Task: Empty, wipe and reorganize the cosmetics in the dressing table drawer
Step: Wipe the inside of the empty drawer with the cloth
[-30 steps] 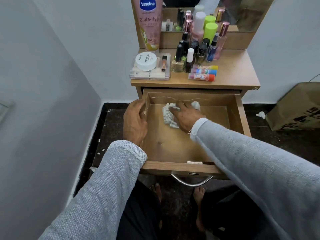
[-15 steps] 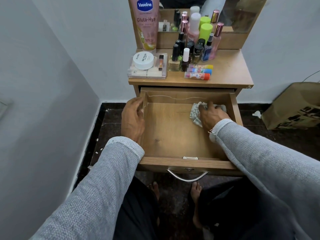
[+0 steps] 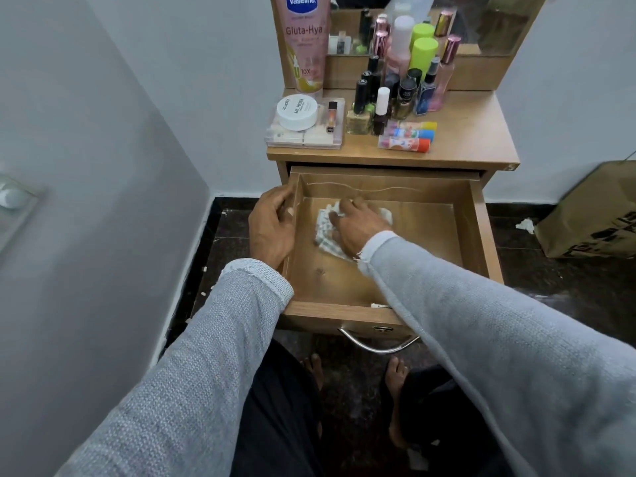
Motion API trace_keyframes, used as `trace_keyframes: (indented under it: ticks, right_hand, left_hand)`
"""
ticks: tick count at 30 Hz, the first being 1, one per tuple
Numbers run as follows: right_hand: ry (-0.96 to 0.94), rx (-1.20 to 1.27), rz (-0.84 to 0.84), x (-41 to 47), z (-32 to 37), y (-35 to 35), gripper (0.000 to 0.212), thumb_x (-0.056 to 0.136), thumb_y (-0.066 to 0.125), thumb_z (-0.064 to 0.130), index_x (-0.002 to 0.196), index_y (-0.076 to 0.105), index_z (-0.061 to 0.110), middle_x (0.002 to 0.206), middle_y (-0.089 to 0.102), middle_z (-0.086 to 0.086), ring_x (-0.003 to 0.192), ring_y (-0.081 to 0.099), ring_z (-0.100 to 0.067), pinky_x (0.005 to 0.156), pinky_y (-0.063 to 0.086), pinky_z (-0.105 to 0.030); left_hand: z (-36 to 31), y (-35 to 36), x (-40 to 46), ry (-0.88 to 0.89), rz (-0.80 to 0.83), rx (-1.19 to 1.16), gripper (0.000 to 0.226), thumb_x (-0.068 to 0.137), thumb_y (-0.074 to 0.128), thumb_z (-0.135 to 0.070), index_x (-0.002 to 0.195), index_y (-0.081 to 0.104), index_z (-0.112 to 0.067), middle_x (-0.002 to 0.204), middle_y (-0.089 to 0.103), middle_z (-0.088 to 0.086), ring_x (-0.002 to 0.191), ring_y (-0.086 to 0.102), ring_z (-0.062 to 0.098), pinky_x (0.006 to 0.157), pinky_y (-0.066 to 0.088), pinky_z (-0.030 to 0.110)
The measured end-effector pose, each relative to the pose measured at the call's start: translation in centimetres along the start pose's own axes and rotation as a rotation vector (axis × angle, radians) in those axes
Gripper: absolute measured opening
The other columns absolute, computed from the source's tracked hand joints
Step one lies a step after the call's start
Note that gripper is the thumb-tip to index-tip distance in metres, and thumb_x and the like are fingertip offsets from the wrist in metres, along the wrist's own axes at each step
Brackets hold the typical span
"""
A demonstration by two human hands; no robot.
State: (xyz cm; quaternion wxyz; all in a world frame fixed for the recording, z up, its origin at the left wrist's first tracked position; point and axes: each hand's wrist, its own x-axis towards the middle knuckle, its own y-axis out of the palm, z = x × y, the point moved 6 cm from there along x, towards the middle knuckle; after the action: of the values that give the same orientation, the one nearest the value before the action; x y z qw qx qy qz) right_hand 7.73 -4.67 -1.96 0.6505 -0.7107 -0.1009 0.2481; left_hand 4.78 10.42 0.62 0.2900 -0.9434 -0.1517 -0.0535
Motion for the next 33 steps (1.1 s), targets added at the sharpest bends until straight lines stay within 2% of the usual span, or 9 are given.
trace_keyframes:
  ticks: [4,8,11,20,23,26,30,31,33]
  right_hand:
    - [-0.169,0.085,0.015,0.4,4.4,0.7,0.038,0.095,0.054,0.03,0.13,0.057,0.016,0.14,0.04,-0.009,0.126,0.041,-0.029,0.105,0.038,-0.042]
    - [-0.376,0.193,0.088,-2.2,4.5,0.7,0.048,0.089,0.064,0.036,0.134,0.054,0.022,0.135,0.047,-0.005,0.122,0.045,-0.027,0.103,0.04,-0.04]
    - [-0.502,0.216,0.164,-4.5,4.5,1.6,0.045,0.09,0.064,0.032,0.132,0.055,0.023,0.134,0.048,-0.004,0.121,0.047,-0.026,0.103,0.039,-0.037]
    - [-0.457,0.139,0.247,-7.4,-0.2,1.9,0.043,0.092,0.061,0.035,0.133,0.051,0.027,0.137,0.04,-0.002,0.126,0.041,-0.021,0.103,0.038,-0.034]
    - [-0.468,0.128,0.216,-6.5,1.7,1.1,0.044,0.092,0.061,0.036,0.134,0.05,0.028,0.138,0.041,-0.001,0.127,0.04,-0.021,0.103,0.038,-0.036]
    - [-0.542,0.148,0.137,-4.8,5.5,0.7,0.044,0.092,0.061,0.029,0.135,0.052,0.023,0.137,0.045,-0.004,0.128,0.041,-0.024,0.107,0.035,-0.036]
    - [-0.581,0.134,0.142,-4.2,7.0,0.5,0.043,0.092,0.061,0.021,0.134,0.054,0.018,0.135,0.048,-0.006,0.125,0.044,-0.025,0.105,0.035,-0.035]
    - [-0.55,0.195,0.143,-4.2,6.6,0.5,0.043,0.092,0.061,0.019,0.134,0.054,0.017,0.136,0.049,-0.007,0.125,0.046,-0.025,0.105,0.036,-0.034]
    - [-0.339,0.489,0.084,-3.6,4.4,0.6,0.042,0.092,0.062,0.015,0.133,0.055,0.016,0.134,0.054,-0.007,0.122,0.051,-0.025,0.103,0.039,-0.033]
  left_hand:
    - [0.1,0.0,0.0,-0.007,-0.002,0.002,0.049,0.09,0.054,0.007,0.13,0.062,-0.018,0.13,0.061,-0.003,0.12,0.057,0.011,0.104,0.048,0.034]
    - [0.1,0.0,0.0,-0.008,-0.002,0.007,0.047,0.09,0.055,0.008,0.13,0.061,-0.016,0.131,0.06,-0.002,0.12,0.056,0.011,0.105,0.047,0.033]
    - [0.3,0.2,0.0,0.0,0.004,0.002,0.047,0.09,0.055,0.008,0.131,0.061,-0.016,0.131,0.06,-0.002,0.121,0.056,0.011,0.104,0.047,0.033]
    - [-0.1,0.1,-0.1,0.014,0.008,0.008,0.046,0.09,0.056,0.006,0.13,0.061,-0.016,0.131,0.06,-0.003,0.122,0.054,0.008,0.105,0.047,0.031]
    - [0.1,0.1,0.0,-0.006,-0.001,0.021,0.046,0.09,0.057,0.005,0.131,0.061,-0.016,0.132,0.059,-0.003,0.123,0.053,0.007,0.106,0.045,0.029]
    - [0.3,0.1,0.0,-0.002,0.003,0.036,0.046,0.09,0.058,0.004,0.13,0.061,-0.018,0.132,0.06,-0.004,0.123,0.053,0.006,0.107,0.044,0.029]
    - [0.2,0.1,-0.1,-0.031,0.019,0.006,0.047,0.089,0.059,0.004,0.131,0.061,-0.019,0.132,0.06,-0.005,0.123,0.054,0.007,0.106,0.046,0.033]
    - [0.1,0.0,-0.1,-0.054,0.017,-0.03,0.048,0.089,0.059,0.004,0.131,0.06,-0.018,0.132,0.06,-0.005,0.122,0.055,0.006,0.106,0.046,0.032]
    - [0.2,0.0,-0.2,-0.13,0.009,-0.115,0.048,0.09,0.058,0.005,0.133,0.058,-0.015,0.133,0.061,-0.003,0.12,0.056,0.005,0.105,0.046,0.03]
